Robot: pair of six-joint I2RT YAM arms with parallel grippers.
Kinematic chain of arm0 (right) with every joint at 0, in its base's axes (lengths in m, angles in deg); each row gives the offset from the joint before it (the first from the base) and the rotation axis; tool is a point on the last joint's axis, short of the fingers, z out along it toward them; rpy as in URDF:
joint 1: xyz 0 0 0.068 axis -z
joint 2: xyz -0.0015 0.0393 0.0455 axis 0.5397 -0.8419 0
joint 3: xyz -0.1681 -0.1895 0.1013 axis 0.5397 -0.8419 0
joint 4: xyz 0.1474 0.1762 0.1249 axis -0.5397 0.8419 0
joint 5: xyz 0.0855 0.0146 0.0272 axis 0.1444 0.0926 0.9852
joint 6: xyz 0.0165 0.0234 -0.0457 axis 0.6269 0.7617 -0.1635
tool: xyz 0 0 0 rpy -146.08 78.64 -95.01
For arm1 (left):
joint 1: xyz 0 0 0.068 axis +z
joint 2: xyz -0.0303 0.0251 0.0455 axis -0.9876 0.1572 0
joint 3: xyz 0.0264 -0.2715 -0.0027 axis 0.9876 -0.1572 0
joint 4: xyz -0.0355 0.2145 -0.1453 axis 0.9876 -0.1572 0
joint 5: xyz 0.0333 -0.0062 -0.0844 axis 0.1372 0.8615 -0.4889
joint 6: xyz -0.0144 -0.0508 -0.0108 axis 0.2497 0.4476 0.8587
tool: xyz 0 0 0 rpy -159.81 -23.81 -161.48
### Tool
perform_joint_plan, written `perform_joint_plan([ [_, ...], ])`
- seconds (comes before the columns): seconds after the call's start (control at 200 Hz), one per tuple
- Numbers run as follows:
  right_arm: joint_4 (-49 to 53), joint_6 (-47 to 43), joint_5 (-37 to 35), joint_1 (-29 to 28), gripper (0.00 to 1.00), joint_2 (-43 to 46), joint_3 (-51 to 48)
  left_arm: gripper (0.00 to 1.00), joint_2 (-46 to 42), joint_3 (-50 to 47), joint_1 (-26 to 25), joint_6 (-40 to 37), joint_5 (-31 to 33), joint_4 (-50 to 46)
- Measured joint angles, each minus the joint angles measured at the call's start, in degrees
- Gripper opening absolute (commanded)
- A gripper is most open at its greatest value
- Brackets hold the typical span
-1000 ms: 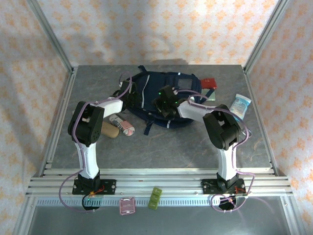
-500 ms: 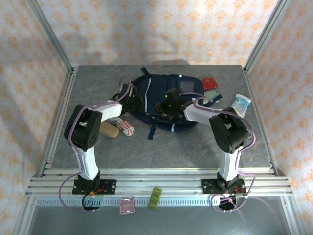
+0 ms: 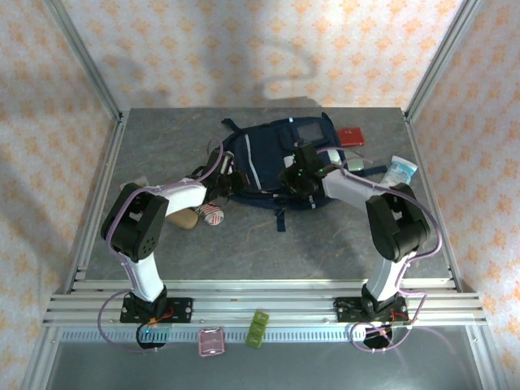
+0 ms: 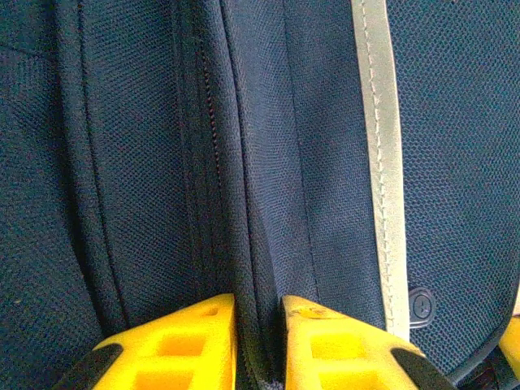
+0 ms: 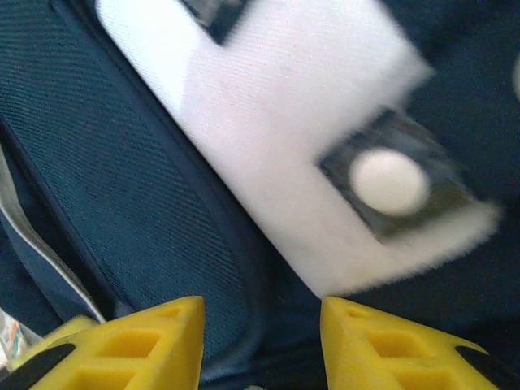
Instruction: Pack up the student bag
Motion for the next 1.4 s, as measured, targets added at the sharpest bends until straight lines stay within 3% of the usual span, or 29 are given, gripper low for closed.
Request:
perform_joint_plan([
  [0.43, -5.31, 0.87, -0.17, -1.4, 0.41, 1.81, -5.18, 0.2, 0.0, 0.0, 0.0, 0.0, -0.24, -0.02],
  [0.791, -5.44, 0.96, -0.59, -2.36, 0.41, 1.6, -2.27, 0.2, 0.0, 0.0, 0.0, 0.26, -0.26, 0.0],
  [1.076, -5.95, 1.49, -0.09, -1.73, 0.4, -4.61, 1.57, 0.19, 0.0, 0.04, -0.07, 0.44, -0.26, 0.02],
  [1.196, -6.43, 1.84, -0.17, -1.46, 0.35, -6.88, 3.91, 0.19, 0.0, 0.2, -0.37, 0.44, -0.15, 0.04],
  [1.366, -9.2, 4.07, 1.7, 0.07, 0.01, -9.51, 4.59, 0.18, 0.02, 0.26, -0.37, 0.42, 0.68, 0.02],
  [1.401, -9.53, 4.17, 2.03, 0.31, 0.0, -9.99, 4.9, 0.18, 0.02, 0.35, -0.37, 0.39, 0.83, 0.0],
])
